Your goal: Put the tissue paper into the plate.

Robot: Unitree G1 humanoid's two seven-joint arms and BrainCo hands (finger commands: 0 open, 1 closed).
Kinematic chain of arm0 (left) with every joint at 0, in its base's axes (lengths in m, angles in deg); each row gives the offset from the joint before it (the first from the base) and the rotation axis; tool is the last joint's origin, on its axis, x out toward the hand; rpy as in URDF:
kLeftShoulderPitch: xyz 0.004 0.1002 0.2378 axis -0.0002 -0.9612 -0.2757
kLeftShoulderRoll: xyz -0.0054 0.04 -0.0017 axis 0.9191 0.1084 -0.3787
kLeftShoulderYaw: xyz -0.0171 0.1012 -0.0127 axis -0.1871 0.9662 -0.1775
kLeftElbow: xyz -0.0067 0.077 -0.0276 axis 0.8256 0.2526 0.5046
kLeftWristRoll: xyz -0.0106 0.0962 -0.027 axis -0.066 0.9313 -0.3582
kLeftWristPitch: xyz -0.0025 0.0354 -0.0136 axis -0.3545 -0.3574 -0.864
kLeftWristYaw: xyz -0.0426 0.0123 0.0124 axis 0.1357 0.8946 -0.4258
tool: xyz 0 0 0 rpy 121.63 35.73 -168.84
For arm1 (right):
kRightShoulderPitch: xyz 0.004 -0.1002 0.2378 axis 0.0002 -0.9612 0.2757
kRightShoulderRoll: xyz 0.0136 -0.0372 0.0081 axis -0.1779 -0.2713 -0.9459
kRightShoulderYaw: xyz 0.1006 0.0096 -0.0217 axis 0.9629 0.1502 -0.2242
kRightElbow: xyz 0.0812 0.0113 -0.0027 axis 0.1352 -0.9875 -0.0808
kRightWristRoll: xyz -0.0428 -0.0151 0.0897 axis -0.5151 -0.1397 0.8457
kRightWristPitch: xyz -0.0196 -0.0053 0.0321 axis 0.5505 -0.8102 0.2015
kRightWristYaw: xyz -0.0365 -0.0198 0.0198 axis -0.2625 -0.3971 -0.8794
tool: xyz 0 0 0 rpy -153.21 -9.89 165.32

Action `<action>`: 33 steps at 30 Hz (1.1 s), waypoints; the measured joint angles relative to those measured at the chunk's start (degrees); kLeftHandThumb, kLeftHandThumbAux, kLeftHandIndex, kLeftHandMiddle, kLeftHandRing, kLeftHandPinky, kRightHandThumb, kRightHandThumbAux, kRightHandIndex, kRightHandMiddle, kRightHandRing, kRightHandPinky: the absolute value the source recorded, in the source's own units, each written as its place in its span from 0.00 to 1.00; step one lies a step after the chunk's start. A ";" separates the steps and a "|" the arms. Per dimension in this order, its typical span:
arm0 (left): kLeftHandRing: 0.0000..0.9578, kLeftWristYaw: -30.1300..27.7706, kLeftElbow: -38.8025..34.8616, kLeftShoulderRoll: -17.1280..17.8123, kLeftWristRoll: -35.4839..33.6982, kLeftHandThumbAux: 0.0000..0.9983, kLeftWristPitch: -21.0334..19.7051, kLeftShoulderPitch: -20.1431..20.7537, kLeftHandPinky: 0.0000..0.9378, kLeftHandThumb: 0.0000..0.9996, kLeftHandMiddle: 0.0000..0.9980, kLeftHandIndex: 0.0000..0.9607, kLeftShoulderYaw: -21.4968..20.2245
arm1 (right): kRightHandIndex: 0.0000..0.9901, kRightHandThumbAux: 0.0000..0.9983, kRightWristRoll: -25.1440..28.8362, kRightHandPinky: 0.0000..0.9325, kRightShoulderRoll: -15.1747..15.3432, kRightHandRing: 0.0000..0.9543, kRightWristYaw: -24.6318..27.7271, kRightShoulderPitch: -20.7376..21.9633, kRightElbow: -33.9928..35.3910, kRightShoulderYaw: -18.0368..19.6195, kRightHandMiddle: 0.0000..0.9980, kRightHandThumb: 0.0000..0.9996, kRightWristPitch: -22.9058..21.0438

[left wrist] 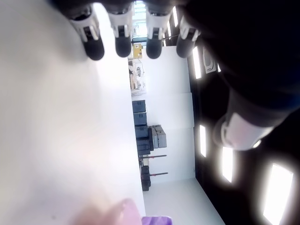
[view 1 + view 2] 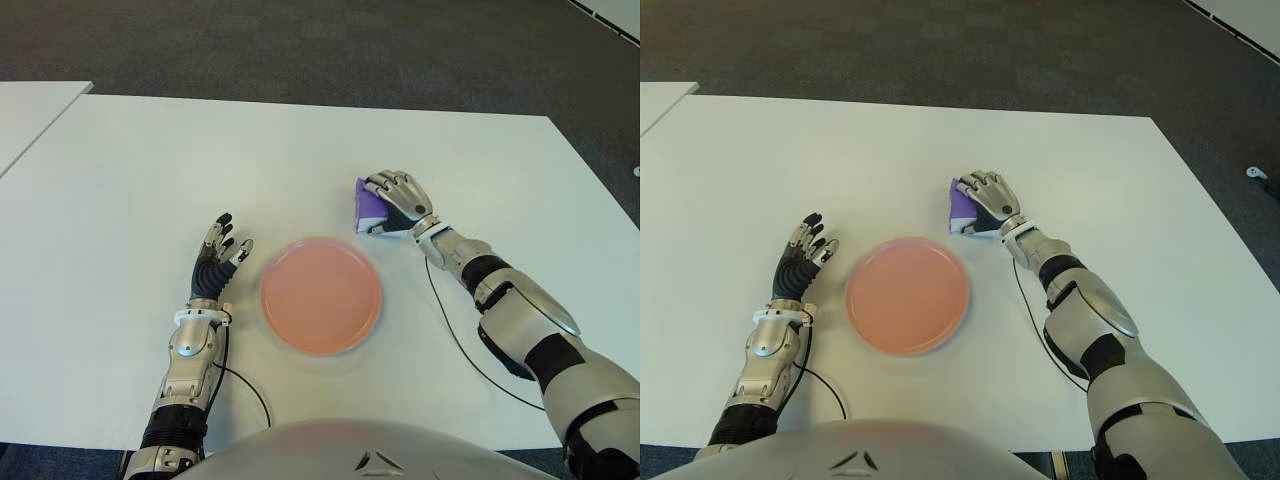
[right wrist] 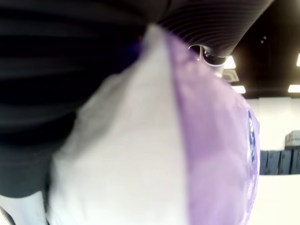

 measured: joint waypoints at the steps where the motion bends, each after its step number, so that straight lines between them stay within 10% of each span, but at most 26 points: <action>1: 0.00 0.00 0.22 0.05 -0.01 0.61 0.07 0.20 0.00 0.11 0.00 0.00 -0.04 | 0.44 0.71 0.03 0.90 0.23 0.89 -0.75 0.28 0.58 0.65 0.86 0.73 0.11; 16: 0.00 -0.05 1.31 0.37 0.06 0.64 0.20 1.52 0.00 0.09 0.00 0.00 0.35 | 0.44 0.71 0.46 0.92 2.44 0.90 -5.75 3.77 20.28 10.28 0.86 0.74 1.16; 33: 0.00 -0.05 2.13 1.16 0.53 0.63 0.38 2.12 0.00 0.07 0.00 0.00 0.80 | 0.44 0.72 3.38 0.93 2.97 0.91 10.69 -15.80 57.29 16.79 0.87 0.73 5.07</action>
